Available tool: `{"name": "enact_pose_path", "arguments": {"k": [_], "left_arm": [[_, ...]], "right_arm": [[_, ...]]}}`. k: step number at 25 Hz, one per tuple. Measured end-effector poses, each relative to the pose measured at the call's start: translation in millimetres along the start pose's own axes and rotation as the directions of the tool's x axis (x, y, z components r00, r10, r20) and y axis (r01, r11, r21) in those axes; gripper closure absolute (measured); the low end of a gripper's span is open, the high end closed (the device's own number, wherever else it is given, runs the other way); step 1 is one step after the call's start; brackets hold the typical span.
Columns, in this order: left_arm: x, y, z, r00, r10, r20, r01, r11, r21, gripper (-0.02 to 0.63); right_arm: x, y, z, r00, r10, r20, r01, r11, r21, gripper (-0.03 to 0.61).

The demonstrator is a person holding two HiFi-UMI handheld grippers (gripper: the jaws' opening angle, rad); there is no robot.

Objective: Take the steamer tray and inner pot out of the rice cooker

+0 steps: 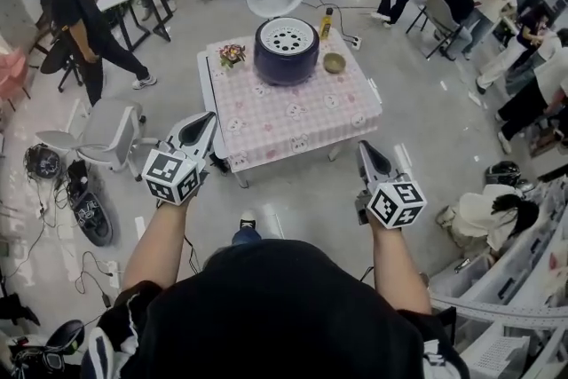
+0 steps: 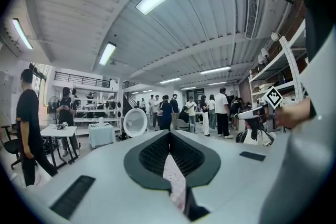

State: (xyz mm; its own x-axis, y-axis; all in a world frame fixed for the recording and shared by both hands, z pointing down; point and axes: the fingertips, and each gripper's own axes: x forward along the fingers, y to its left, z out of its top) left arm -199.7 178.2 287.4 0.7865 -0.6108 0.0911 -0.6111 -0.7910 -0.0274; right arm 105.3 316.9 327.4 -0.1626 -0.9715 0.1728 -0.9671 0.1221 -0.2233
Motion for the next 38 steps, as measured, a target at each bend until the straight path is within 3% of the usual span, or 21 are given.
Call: {"name": "enact_pose_path", "arguments": {"k": [18,38], "left_arm": [[121.5,121.1,-6.7,0.995,-0.098,-0.029,0.097,0.995,-0.013,0.591],[167.8,207.6,-21.4,0.989,-0.146,-0.037,0.144,0.989,-0.035,0.591]], "right_arm": [[148.3,-22.0,17.8,0.997,-0.071,-0.034,0.072,0.997,0.007,0.569],[235.0,-14.8,14.9,0.991,-0.106,-0.077,0.104,0.994,-0.026,0.569]]}}
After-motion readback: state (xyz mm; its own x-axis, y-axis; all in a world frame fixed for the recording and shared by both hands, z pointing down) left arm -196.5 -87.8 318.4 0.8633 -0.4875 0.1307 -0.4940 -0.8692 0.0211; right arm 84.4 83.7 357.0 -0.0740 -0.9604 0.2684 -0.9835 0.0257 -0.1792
